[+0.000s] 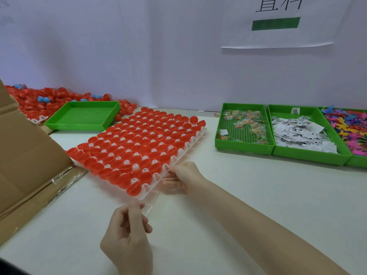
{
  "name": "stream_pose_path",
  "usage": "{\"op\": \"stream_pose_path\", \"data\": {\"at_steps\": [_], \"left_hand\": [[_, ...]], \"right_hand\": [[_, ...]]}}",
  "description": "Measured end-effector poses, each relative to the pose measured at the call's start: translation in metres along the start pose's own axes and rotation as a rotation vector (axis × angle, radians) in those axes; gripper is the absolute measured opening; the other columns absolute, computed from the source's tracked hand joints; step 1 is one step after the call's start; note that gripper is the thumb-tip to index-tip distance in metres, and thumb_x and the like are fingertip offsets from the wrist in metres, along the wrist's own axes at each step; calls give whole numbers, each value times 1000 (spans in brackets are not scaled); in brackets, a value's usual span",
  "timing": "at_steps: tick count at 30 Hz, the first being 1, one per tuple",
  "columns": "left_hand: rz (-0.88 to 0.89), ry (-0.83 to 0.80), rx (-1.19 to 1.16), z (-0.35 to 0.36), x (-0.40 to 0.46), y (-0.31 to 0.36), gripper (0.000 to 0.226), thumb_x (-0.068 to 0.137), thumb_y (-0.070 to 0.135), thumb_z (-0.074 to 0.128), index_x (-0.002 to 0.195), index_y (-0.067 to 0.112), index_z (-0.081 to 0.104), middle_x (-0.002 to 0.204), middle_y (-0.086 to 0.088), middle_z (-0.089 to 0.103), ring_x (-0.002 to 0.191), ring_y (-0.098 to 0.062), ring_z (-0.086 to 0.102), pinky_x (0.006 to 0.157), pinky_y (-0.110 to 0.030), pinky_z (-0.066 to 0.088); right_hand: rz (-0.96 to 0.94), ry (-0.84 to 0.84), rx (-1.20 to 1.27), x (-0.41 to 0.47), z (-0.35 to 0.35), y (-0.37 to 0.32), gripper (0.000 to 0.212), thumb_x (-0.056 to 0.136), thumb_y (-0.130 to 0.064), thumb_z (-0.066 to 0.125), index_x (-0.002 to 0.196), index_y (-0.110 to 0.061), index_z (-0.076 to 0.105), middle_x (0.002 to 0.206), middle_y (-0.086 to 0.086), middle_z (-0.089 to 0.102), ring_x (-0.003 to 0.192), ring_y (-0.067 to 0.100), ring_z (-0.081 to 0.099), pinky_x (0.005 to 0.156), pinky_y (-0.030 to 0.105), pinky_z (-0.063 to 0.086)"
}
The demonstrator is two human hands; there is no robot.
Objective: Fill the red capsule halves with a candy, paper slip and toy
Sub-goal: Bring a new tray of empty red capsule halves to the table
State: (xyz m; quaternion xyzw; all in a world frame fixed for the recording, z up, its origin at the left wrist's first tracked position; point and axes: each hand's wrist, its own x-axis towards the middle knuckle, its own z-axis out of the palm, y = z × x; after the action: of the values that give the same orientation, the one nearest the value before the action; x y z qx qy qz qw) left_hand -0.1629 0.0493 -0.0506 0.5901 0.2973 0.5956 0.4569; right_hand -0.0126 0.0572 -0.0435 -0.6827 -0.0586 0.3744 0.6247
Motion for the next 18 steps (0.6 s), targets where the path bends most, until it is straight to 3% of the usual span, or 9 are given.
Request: {"op": "stream_pose_path", "data": {"at_steps": [3, 5, 8, 11, 13, 15, 16, 18], "left_hand": [[161, 53, 30, -4, -3, 6, 25, 84, 30, 50, 67, 42, 63, 50, 5, 53, 40, -9, 44, 45, -11, 33], [168, 57, 60, -8, -10, 13, 27, 85, 30, 46, 68, 45, 61, 52, 6, 55, 42, -9, 44, 45, -12, 32], [14, 75, 67, -28, -13, 20, 24, 82, 32, 41, 64, 35, 57, 48, 4, 55, 40, -7, 42, 44, -11, 31], [-315, -123, 201, -57, 21, 14, 36, 92, -1, 41, 61, 18, 44, 28, 5, 45, 32, -2, 48, 47, -12, 38], [-388, -127, 217, -69, 46, 7, 43, 93, -13, 33, 67, 20, 41, 30, 11, 48, 37, 11, 49, 53, -6, 42], [-436, -43, 185, -70, 64, 2, 35, 98, 0, 30, 72, 19, 43, 49, 7, 59, 49, 6, 56, 52, -5, 44], [-492, -20, 119, -69, 65, -3, 29, 100, 7, 30, 78, 16, 48, 68, 4, 59, 56, -1, 58, 54, -9, 47], [-622, -40, -10, -72, 72, -10, 29, 101, 19, 31, 113, 4, 54, 102, -8, 53, 74, -11, 56, 67, -22, 48]], "right_hand": [[15, -63, -2, -13, 1, 10, 30, 96, -21, 49, 70, -7, 54, 55, 3, 56, 55, 20, 56, 70, 33, 51], [40, -122, -1, -23, 2, 13, 31, 96, -18, 50, 67, -6, 54, 44, 1, 55, 44, 15, 56, 60, 30, 54], [55, -175, -22, -33, 2, 14, 28, 94, -20, 53, 70, -5, 54, 45, 2, 57, 44, 14, 57, 62, 31, 57], [47, -205, -30, -34, 1, 13, 28, 96, -15, 49, 69, -9, 50, 37, -3, 51, 38, 9, 52, 46, 22, 50], [40, -222, -23, -34, -1, 10, 17, 98, -10, 41, 83, -14, 48, 33, -6, 44, 31, 7, 45, 39, 18, 39], [32, -223, -18, -34, -3, 4, 15, 98, -6, 37, 107, -10, 47, 34, -5, 47, 31, 7, 47, 36, 17, 41], [32, -225, -18, -35, -4, 1, 16, 97, -4, 36, 109, -10, 46, 35, -4, 49, 33, 8, 50, 38, 18, 45], [42, -240, -31, -33, -5, -2, 15, 96, -3, 37, 85, -8, 47, 36, -3, 51, 35, 9, 51, 44, 20, 49]]}}
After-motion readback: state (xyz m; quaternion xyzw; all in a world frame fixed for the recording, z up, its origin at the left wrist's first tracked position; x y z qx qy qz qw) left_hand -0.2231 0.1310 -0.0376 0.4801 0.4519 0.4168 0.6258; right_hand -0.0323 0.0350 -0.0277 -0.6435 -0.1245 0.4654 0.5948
